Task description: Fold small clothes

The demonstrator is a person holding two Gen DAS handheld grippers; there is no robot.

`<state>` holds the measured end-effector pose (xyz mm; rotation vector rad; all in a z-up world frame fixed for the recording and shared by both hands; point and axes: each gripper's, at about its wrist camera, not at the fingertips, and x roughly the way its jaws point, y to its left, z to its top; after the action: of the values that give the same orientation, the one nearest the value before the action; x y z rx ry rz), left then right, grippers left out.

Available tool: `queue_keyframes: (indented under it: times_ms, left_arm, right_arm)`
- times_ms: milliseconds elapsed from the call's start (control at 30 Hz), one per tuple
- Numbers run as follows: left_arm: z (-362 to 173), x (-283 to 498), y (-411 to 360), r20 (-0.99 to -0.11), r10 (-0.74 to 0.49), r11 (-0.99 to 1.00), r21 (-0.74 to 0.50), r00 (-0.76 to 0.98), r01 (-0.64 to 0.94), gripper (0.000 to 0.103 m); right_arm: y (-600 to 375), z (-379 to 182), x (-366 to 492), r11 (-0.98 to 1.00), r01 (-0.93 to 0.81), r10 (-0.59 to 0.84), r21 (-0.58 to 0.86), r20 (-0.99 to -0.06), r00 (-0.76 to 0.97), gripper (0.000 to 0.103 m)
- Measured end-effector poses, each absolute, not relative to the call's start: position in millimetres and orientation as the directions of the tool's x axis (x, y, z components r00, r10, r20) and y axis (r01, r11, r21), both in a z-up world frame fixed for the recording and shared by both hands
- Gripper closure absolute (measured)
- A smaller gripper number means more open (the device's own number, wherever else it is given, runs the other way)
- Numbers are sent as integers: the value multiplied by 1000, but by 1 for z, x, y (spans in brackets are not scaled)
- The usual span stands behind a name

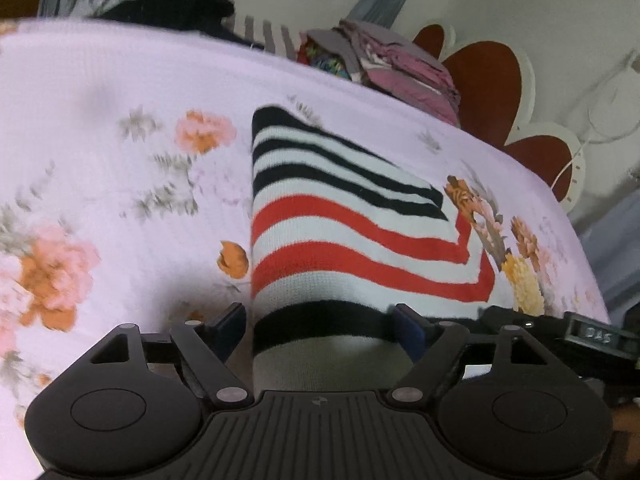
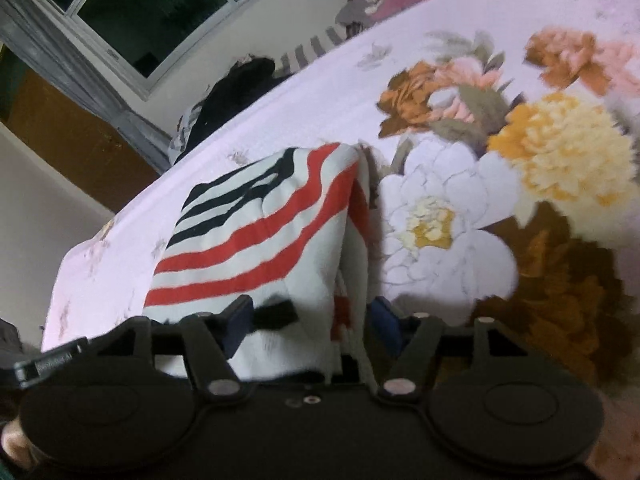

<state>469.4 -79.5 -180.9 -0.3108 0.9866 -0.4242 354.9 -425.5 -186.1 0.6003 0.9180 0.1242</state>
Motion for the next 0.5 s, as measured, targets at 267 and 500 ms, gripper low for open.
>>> queue_keyframes:
  times_ms: [267,500]
  left_arm:
    - [-205,483,-87,-718,-549,833,-515,427,204,23]
    - [-198,481,-90,-715,-538,839,-503,447,206,45]
  right_arm:
    - [-426,-206,379,802,95,424,590,-673,606,31]
    - [-422,-207,383,790,80,446,608,-659,605,64]
